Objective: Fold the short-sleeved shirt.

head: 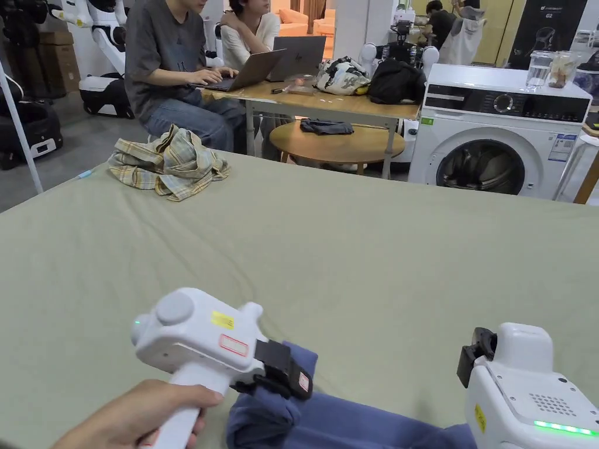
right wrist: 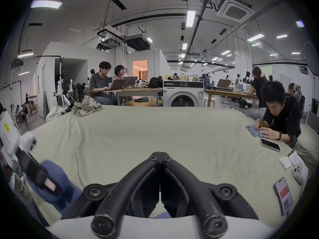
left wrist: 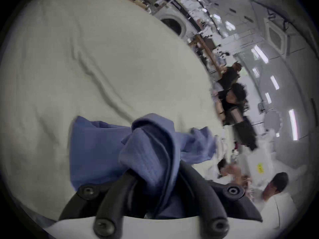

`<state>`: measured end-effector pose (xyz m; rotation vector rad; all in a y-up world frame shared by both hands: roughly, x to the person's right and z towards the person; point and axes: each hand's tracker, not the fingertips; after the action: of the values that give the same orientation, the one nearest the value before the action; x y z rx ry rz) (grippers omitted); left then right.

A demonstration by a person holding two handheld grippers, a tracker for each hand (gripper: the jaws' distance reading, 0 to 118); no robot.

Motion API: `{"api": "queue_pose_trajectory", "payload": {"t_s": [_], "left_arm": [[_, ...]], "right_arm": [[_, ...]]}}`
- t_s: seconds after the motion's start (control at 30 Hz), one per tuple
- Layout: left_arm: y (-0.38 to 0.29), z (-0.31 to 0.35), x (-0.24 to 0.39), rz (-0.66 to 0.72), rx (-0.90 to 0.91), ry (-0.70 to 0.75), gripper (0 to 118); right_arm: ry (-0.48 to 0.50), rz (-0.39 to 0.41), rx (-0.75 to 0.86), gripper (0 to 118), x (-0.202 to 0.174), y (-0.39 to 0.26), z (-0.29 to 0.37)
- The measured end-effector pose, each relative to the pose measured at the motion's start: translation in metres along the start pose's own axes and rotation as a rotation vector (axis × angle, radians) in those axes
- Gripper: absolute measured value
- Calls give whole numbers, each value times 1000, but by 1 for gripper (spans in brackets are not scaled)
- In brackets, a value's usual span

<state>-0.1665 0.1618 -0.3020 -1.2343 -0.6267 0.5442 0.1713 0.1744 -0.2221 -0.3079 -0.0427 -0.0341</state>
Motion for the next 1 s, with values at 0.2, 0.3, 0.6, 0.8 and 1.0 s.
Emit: {"api": "queue_pose_trajectory", "payload": {"t_s": [0.2,0.3,0.6,0.8,1.0], "left_arm": [[0,-64,-5,25,-89,160,22],[-5,-67,3,2,-85,147,54],[-8,-33,32,-29,-97,8,58],[-12,1,38,-99,-13,37,16],[-5,-20,21,-100,24,163,6]], "right_arm": [[-26,-1,-20,0,12,-4,2],[-35,-1,-24,0,16,-6,2],[-36,-9,-26,0,21,-4,6],[-33,-19,-22,0,24,-3,8],[-28,-28,-19,0,22,-2,10]]}}
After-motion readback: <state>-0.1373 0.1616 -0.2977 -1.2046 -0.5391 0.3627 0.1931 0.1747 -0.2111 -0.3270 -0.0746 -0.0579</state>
